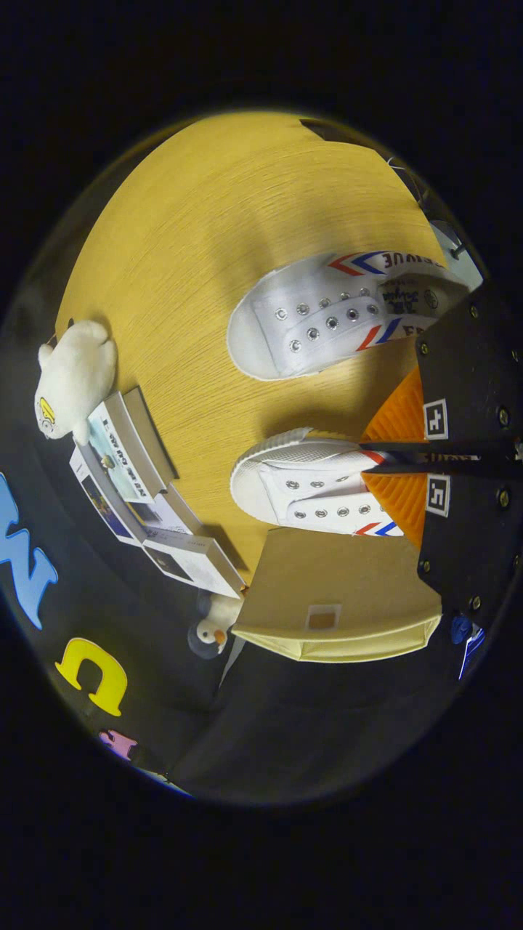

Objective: Open the storage box then place both shoes into the box .Put the left shoe in first, then the right shoe, with the right side of both shoes facing outward in a uniform manner.

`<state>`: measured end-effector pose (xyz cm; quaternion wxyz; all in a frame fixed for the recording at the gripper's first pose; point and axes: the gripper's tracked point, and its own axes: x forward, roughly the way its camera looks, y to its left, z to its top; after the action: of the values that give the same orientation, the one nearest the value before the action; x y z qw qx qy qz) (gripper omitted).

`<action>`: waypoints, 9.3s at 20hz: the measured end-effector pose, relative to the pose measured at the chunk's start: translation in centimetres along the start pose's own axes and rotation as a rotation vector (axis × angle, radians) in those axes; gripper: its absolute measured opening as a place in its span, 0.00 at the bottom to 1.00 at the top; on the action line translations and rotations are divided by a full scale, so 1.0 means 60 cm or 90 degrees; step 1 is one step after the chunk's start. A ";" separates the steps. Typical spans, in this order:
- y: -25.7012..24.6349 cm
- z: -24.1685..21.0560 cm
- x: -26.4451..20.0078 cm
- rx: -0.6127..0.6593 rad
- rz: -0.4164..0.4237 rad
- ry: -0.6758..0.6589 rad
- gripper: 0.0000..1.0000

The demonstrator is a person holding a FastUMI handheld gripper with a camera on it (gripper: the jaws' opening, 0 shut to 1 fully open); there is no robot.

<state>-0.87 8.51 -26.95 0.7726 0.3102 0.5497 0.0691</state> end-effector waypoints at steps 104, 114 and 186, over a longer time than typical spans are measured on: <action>-0.211 0.052 -0.070 -0.113 -0.179 -0.074 0.99; -0.266 -0.004 -0.029 -0.104 -0.214 0.005 0.81; 0.329 0.001 0.078 -0.254 -0.006 -0.037 0.73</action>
<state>5.59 26.36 -19.73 0.8346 0.1502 0.5041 0.1638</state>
